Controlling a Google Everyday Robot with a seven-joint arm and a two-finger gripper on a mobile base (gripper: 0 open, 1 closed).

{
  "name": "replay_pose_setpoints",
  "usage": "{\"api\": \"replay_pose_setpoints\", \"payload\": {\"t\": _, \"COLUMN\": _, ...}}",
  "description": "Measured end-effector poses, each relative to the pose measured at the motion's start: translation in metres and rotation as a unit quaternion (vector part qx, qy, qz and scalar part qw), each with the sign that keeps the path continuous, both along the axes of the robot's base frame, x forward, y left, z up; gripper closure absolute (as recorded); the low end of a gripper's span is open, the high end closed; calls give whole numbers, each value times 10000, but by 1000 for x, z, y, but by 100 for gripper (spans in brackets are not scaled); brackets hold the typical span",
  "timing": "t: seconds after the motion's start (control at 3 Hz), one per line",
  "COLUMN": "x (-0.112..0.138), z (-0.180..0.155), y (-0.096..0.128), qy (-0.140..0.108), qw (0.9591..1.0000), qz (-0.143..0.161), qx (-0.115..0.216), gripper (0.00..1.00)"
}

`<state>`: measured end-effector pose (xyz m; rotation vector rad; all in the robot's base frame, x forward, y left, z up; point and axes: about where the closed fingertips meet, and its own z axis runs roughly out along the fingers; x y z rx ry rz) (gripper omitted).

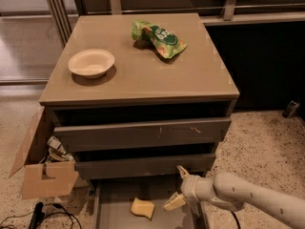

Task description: Pick sponge from bottom drawer and place on counter

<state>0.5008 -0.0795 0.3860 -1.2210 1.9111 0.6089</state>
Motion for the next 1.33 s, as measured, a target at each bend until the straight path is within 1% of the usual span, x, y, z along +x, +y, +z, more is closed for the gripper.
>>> {"api": "replay_pose_setpoints", "payload": {"t": 0.33, "x": -15, "z": -32, "y": 16, "qy": 382, "qw": 9992, "qz": 99, "qx": 33, "gripper": 0}}
{"api": "replay_pose_setpoints", "payload": {"t": 0.67, "x": -48, "z": -67, "y": 20, "qy": 906, "qw": 9958, "qz": 67, "qx": 76, "gripper": 0}}
{"api": "replay_pose_setpoints", "payload": {"t": 1.0, "x": -69, "z": -88, "y": 17, "qy": 1142, "qw": 9934, "qz": -49, "qx": 7, "gripper": 0}}
{"api": "replay_pose_setpoints", "payload": {"t": 1.33, "x": -67, "z": -113, "y": 25, "qy": 971, "qw": 9951, "qz": 1, "qx": -169, "gripper": 0}}
